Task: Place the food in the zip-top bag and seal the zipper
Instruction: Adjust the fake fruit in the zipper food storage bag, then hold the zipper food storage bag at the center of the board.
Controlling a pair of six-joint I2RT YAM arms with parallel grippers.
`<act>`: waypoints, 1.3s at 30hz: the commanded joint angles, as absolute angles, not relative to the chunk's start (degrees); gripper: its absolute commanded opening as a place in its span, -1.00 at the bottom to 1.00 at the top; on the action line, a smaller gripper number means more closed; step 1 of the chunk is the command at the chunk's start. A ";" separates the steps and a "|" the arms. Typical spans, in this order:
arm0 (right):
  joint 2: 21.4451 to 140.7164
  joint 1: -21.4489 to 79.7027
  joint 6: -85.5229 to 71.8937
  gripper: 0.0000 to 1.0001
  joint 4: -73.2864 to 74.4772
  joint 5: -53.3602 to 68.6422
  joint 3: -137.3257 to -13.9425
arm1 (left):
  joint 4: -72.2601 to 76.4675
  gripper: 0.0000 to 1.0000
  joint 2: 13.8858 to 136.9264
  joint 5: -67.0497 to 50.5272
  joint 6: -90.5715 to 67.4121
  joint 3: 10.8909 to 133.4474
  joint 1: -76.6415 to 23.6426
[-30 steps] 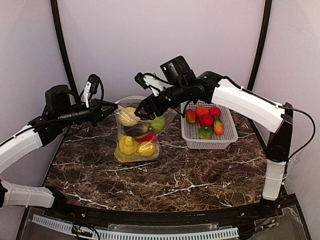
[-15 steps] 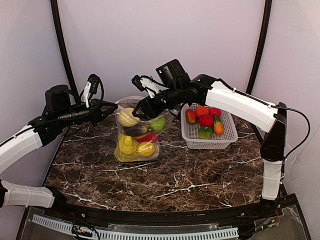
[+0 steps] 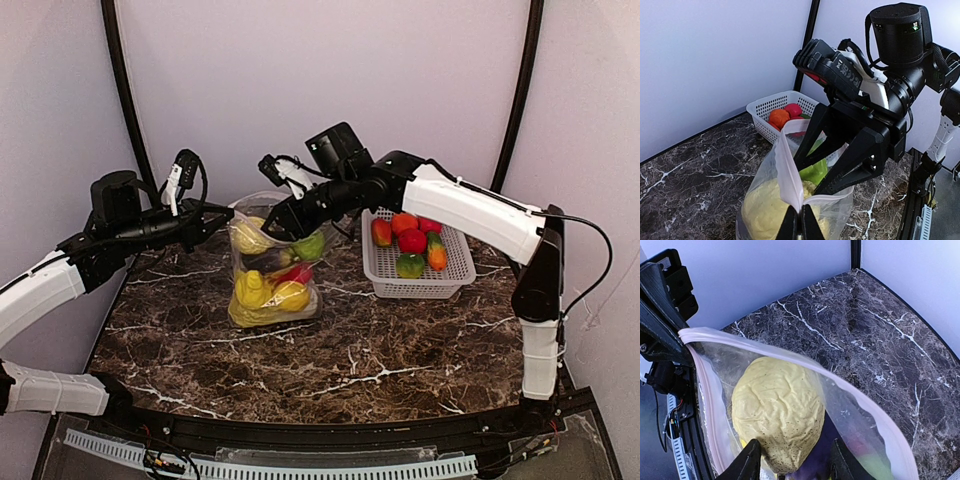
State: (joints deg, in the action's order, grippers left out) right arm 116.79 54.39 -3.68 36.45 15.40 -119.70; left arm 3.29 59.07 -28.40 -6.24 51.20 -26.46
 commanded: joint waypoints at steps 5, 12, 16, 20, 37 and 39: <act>107.38 54.84 -3.05 0.18 36.66 10.50 -118.17 | 4.86 -0.99 57.89 -28.22 -5.58 51.30 -26.37; 95.03 54.48 -3.23 0.34 36.51 0.37 -105.80 | 4.40 -0.99 57.96 -27.35 -5.23 51.39 -26.37; 88.77 51.51 -4.14 0.27 34.90 -0.36 -96.52 | 4.35 -0.99 58.01 -27.34 -5.26 51.34 -26.37; 83.18 46.21 -5.28 0.16 28.87 6.65 -86.11 | 4.31 -0.99 58.16 -27.09 -5.10 51.33 -26.37; 81.65 38.91 -1.33 -0.24 13.69 21.38 -71.88 | 4.31 -0.99 59.11 -27.32 -5.15 51.33 -26.37; 82.61 38.97 -1.00 -0.28 13.80 22.30 -72.39 | 4.31 -0.99 59.21 -27.37 -5.10 51.32 -26.36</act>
State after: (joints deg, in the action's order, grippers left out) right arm 80.29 39.24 -2.15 16.27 19.77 -70.72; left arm 3.29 59.24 -27.14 -5.61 51.20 -26.46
